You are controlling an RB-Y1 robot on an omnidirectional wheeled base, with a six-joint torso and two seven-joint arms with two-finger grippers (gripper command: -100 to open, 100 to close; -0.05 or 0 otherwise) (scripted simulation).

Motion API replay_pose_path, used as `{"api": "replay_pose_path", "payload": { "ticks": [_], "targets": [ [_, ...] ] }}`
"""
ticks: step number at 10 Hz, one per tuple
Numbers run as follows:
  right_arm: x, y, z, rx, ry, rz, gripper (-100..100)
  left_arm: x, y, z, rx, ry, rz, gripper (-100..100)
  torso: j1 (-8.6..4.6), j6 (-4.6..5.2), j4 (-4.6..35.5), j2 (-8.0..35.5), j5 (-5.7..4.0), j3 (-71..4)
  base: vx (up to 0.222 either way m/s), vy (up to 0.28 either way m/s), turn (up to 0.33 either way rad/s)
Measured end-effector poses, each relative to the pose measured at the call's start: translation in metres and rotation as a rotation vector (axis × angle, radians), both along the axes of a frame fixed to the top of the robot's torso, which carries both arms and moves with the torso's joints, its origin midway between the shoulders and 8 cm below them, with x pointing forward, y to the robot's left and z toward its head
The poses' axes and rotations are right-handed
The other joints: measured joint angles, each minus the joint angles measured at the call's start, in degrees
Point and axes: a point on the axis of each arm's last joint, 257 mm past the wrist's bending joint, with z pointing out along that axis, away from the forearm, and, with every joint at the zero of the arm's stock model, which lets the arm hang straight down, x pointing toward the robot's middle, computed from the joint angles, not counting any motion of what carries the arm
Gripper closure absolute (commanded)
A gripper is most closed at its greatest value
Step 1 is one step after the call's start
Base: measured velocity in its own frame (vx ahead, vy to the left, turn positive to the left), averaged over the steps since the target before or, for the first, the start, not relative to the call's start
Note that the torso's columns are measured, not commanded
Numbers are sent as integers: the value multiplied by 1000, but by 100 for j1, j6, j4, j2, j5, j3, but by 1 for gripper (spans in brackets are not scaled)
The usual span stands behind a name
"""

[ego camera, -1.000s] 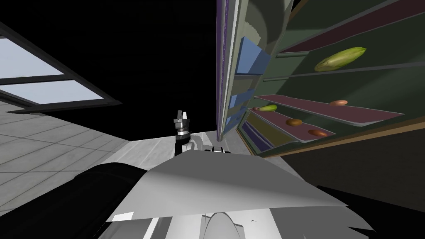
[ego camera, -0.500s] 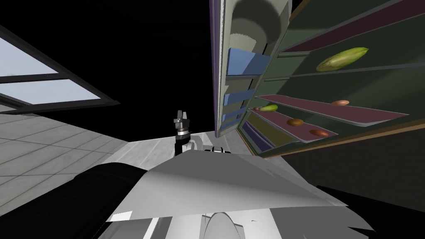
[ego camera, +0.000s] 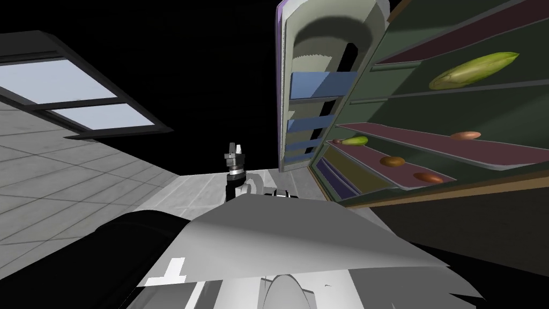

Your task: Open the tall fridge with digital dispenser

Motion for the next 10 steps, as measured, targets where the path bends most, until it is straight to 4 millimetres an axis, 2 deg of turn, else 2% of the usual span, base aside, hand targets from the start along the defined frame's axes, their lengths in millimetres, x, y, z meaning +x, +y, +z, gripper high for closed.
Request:
{"api": "replay_pose_path", "payload": {
  "ticks": [5, 6, 10],
  "targets": [
    [26, -37, 5, -3, -2, -91, -100, 0, 0, 0, 0, 0, 0, 0, -5, 0, -3, -8, -2, -5, -86, -3, 195],
    [31, -44, 7, -5, -3, -109, -100, 0, 0, 0, 0, 0, 0, 0, -6, 0, -3, -8, -2, -6, -34, -5, 32],
    [33, -52, 14, -6, 0, -133, -100, 0, 0, 0, 0, 0, 0, 0, -2, -1, -3, -7, -1, -5, -21, -12, 86]
  ]
}}
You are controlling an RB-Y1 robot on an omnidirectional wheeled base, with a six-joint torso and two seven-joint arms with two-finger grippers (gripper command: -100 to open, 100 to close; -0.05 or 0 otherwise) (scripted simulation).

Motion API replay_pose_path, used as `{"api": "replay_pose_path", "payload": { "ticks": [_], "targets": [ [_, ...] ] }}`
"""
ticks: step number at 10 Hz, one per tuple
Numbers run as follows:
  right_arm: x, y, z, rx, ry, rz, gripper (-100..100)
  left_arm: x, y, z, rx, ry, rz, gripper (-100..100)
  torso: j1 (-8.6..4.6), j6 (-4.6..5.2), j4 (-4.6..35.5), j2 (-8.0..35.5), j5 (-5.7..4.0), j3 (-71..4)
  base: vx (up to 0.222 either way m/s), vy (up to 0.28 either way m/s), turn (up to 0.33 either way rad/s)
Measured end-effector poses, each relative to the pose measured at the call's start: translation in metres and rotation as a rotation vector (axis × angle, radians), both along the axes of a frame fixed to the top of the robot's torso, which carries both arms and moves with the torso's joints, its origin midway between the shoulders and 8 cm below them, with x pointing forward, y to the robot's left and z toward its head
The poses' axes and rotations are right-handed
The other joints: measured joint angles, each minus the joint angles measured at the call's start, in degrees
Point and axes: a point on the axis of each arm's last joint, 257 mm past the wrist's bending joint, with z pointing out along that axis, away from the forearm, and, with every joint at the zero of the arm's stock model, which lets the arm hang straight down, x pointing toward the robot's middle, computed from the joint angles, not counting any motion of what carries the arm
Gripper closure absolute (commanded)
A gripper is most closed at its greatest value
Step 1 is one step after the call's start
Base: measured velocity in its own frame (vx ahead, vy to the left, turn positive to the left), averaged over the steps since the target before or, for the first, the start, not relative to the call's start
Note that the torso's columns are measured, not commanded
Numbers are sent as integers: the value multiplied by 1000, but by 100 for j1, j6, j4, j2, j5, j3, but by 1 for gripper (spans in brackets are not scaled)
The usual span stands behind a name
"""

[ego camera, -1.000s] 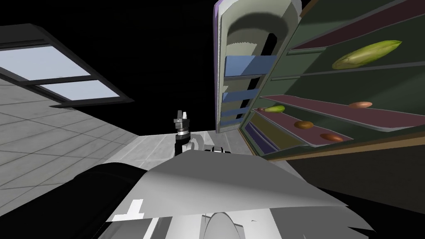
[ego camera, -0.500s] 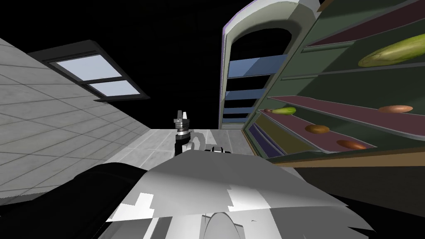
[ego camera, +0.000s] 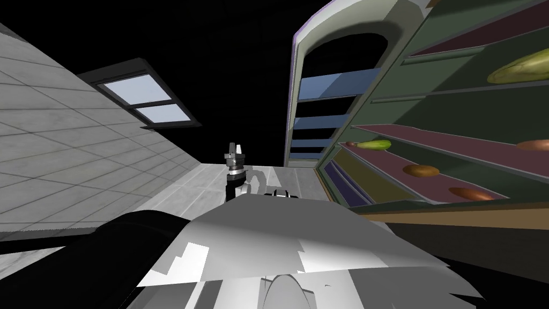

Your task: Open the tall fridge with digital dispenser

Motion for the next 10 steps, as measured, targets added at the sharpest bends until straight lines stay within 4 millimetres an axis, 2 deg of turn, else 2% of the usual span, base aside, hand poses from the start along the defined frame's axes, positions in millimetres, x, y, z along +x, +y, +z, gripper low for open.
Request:
{"api": "replay_pose_path", "payload": {
  "ticks": [10],
  "targets": [
    [-4, -24, 28, 0, 4, -81, -100, 0, 0, 0, 0, 0, 0, 0, 0, 0, 1, 3, 0, 2, -22, -13, 83]
  ]
}}
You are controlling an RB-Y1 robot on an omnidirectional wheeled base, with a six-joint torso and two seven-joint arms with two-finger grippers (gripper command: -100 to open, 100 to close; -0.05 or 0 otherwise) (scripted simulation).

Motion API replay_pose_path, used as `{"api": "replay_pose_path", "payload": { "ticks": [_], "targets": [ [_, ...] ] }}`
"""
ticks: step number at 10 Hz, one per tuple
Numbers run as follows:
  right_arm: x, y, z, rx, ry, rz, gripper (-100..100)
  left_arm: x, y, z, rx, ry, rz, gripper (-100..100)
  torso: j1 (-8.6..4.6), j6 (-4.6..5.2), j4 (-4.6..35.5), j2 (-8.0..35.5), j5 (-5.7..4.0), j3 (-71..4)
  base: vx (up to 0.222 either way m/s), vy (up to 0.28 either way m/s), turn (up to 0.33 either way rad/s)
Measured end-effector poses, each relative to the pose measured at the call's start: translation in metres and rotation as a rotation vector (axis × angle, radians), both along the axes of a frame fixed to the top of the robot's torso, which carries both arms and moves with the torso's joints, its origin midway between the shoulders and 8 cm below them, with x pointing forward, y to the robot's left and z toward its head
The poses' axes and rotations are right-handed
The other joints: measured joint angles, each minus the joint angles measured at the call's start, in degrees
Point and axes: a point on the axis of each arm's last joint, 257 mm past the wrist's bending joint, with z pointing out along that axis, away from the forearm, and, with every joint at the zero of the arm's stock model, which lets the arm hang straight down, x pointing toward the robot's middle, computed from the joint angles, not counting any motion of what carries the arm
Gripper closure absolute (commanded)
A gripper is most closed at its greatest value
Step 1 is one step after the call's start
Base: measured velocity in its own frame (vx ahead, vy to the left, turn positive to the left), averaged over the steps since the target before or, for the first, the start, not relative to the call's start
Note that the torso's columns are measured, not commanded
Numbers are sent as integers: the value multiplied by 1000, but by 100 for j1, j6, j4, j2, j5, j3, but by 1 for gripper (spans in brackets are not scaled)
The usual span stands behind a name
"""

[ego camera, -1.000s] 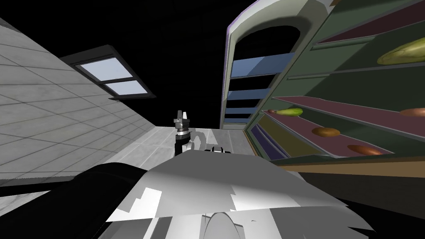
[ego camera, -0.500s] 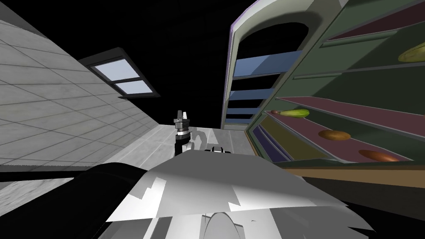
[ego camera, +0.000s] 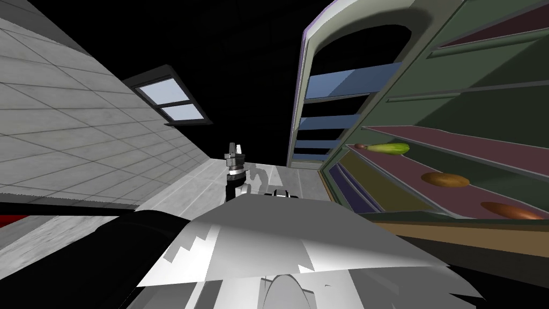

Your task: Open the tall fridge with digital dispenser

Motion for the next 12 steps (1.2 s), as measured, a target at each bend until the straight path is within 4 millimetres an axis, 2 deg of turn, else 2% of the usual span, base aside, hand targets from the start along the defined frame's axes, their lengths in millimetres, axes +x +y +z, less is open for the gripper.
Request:
{"api": "replay_pose_path", "payload": {
  "ticks": [6, 7, 12],
  "targets": [
    [-7, -13, 17, -1, -6, -52, -100, 0, 0, 0, 0, 0, 0, 0, 2, -1, -1, -2, 1, -2, -21, -10, 76],
    [-7, -13, 17, 0, -4, -54, 0, 0, 0, 0, 0, 0, 0, 0, 1, 3, 0, -3, 0, -1, 0, 0, 0],
    [-7, -13, 17, 0, -4, -54, 0, 0, 0, 0, 0, 0, 0, 0, -1, 1, 1, 1, -1, 1, 0, 0, 0]
  ]
}}
